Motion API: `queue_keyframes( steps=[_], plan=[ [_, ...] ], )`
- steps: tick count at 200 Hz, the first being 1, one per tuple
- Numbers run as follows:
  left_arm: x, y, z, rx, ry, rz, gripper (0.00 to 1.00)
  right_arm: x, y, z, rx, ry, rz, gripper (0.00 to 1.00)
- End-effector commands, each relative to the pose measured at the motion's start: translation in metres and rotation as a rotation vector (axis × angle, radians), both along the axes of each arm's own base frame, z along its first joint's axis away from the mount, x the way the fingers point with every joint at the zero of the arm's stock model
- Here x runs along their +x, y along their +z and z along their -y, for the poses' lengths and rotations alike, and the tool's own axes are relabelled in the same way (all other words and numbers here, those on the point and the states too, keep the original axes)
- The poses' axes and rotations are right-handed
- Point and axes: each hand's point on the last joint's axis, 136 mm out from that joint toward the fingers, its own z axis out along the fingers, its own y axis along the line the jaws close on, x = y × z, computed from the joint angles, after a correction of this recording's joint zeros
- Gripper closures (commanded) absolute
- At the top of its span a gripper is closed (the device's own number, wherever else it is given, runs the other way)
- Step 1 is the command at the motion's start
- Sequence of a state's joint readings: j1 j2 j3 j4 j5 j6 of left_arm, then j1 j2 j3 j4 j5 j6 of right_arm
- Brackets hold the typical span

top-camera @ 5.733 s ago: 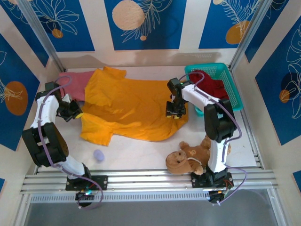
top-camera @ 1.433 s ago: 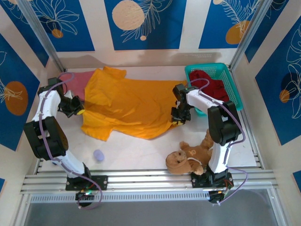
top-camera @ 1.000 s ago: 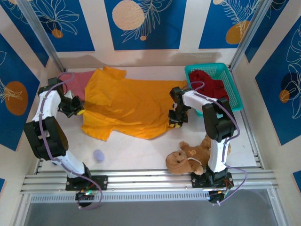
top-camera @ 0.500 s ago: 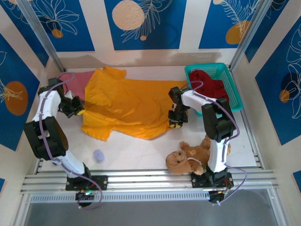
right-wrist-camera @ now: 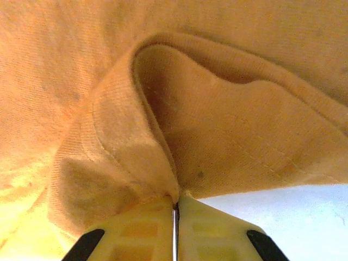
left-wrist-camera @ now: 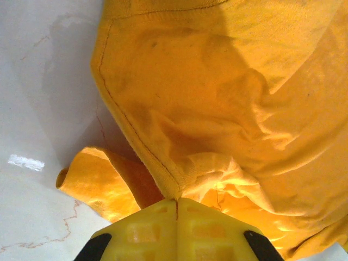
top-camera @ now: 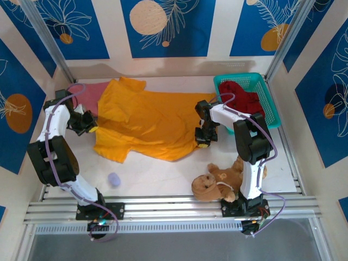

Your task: Fold and stack the t-shirts

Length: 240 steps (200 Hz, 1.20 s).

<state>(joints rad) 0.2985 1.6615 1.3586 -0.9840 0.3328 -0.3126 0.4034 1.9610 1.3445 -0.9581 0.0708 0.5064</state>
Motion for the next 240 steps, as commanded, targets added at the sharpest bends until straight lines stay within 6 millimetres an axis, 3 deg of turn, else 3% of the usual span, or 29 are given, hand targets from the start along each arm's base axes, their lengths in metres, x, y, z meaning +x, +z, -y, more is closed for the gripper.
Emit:
queue_keyframes(
  steps=[1,20,102,151,170,193,240],
  plan=[
    [-0.006,0.005,0.005,0.002,-0.012,0.004,1.0,0.005,0.018,0.0,0.01,0.0,0.034,0.95],
    [-0.007,0.006,0.005,0.003,-0.014,0.005,1.0,0.007,0.022,0.002,0.003,0.0,0.046,1.0],
    [-0.011,0.009,0.005,0.011,-0.021,0.007,1.0,-0.003,0.055,0.02,-0.03,-0.062,0.111,1.0],
    [-0.027,0.006,0.011,0.004,-0.027,-0.001,1.0,-0.035,0.057,0.026,-0.009,-0.099,0.077,1.0],
    [-0.035,0.004,0.015,-0.009,-0.032,-0.011,1.0,-0.057,0.057,0.03,-0.018,-0.122,0.024,1.0],
    [-0.048,0.005,0.018,-0.004,-0.033,-0.01,1.0,-0.083,0.055,0.035,-0.01,-0.145,0.008,1.0],
    [-0.081,-0.003,0.029,-0.014,-0.042,-0.039,1.0,-0.11,0.057,0.045,-0.012,-0.168,-0.016,1.0]
  ],
)
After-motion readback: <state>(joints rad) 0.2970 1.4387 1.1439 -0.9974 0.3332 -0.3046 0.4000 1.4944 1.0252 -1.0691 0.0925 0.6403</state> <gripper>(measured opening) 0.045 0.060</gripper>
